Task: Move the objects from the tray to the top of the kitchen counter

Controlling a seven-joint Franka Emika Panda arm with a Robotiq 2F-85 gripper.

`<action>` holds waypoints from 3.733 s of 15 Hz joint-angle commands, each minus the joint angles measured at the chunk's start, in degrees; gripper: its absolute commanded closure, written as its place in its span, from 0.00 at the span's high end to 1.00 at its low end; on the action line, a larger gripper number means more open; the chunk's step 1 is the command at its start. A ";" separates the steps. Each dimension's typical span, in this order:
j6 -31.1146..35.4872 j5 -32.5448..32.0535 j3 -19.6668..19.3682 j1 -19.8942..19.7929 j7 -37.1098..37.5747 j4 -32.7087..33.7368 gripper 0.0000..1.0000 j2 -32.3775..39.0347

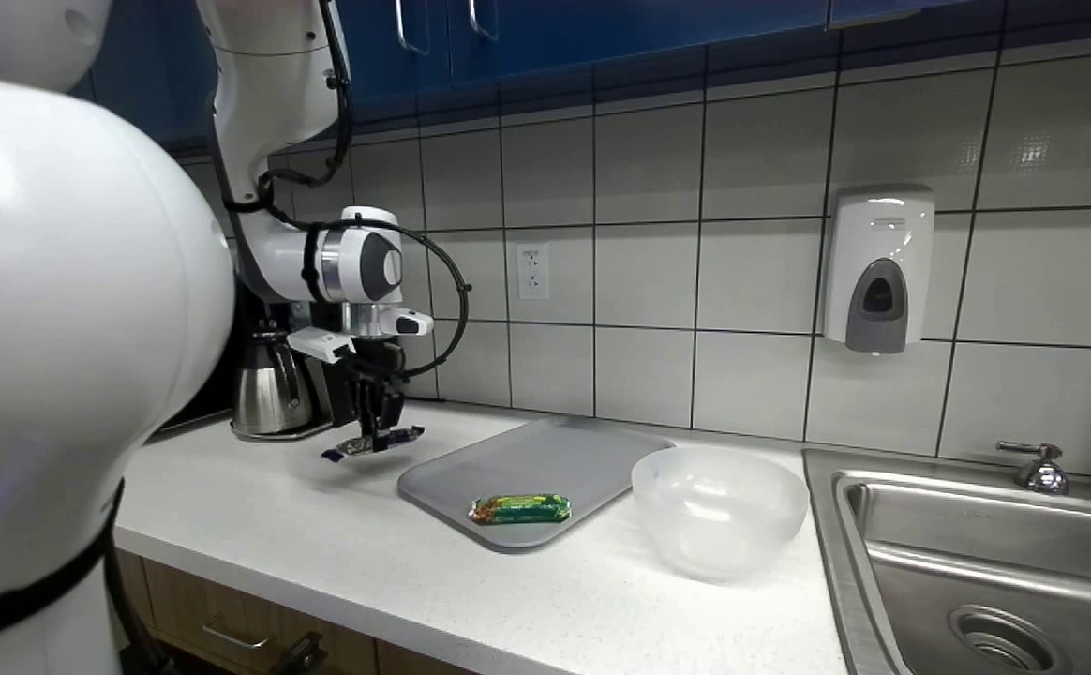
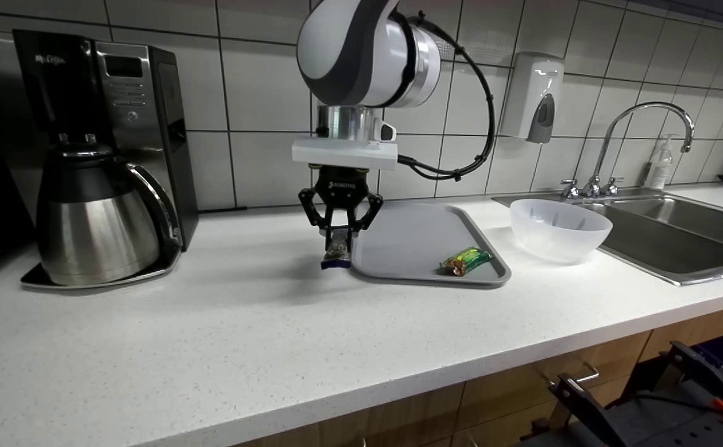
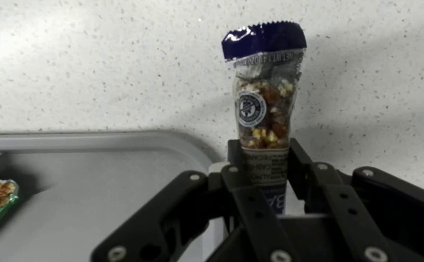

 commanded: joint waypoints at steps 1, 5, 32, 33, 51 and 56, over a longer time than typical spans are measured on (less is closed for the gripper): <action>0.16 1.71 0.32 -1.48 -2.10 -4.23 0.08 -4.75; 0.11 2.06 1.07 -1.86 -3.29 -5.91 0.08 -5.67; -0.12 3.29 3.71 0.69 -7.72 -7.24 0.81 -0.35; -0.11 3.42 3.74 0.55 -7.86 -7.51 0.87 -0.79; -0.18 4.96 3.25 -0.55 -9.12 -8.94 1.00 -5.41; 0.07 4.95 3.18 -1.02 -10.25 -9.22 1.00 -5.41</action>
